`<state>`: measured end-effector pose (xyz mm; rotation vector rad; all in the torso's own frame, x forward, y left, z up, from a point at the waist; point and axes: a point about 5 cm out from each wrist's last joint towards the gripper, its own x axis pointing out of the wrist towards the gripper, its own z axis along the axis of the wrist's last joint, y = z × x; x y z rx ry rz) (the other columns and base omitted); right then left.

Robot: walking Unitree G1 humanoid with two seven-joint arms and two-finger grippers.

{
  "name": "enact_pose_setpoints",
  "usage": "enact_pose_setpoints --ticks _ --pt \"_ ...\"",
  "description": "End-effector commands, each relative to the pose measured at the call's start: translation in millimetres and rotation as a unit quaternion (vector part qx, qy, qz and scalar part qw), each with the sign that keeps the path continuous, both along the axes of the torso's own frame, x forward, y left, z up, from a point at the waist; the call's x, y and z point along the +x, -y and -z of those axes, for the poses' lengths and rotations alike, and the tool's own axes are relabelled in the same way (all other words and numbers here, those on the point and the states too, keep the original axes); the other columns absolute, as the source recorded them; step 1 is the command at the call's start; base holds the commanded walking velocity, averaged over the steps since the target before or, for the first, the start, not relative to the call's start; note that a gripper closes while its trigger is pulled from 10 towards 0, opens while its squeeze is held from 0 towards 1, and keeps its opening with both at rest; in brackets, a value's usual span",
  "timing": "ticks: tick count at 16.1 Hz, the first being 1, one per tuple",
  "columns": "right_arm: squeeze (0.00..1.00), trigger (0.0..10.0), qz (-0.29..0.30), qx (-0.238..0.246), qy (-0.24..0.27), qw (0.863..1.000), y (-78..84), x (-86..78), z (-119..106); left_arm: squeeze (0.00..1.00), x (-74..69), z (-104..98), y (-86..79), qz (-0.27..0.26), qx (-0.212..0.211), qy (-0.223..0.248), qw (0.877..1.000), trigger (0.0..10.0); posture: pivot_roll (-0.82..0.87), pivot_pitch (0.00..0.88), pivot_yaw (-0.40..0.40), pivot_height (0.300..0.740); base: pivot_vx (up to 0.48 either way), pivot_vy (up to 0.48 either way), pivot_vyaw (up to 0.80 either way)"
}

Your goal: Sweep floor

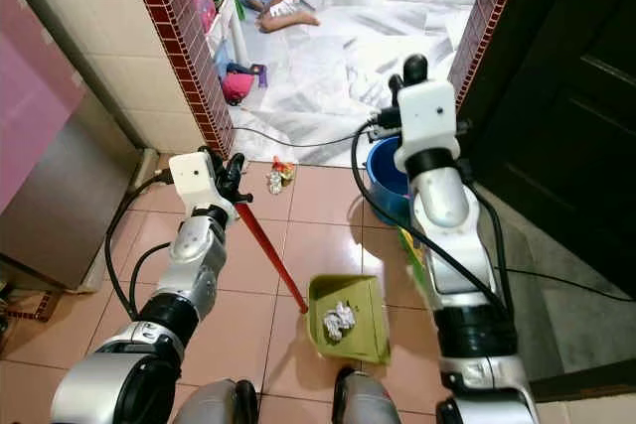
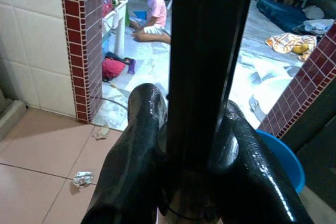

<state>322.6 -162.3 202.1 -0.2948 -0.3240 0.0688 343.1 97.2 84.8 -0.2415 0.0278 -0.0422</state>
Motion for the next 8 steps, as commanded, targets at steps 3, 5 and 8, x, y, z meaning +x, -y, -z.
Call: enact_pose_setpoints --ticks 3,5,8 --pt "0.00 10.0 0.031 -0.033 0.011 0.999 12.0 -8.5 7.3 0.00 9.8 -28.1 -24.4 -0.025 -0.009 0.058 0.998 10.0 -0.13 0.054 0.082 0.740 0.000 0.000 0.00" --pt "0.00 10.0 0.046 -0.052 -0.011 0.997 18.2 -18.0 25.4 0.00 9.5 -39.6 -42.0 -0.047 -0.004 0.083 0.995 10.0 -0.12 0.034 0.085 0.740 0.000 0.000 0.00" --pt "0.00 10.0 0.069 -0.044 -0.060 0.995 24.8 -38.2 59.3 0.00 7.2 -59.0 -67.5 -0.074 0.005 0.118 0.990 10.0 -0.11 0.010 0.088 0.740 0.000 0.000 0.00"
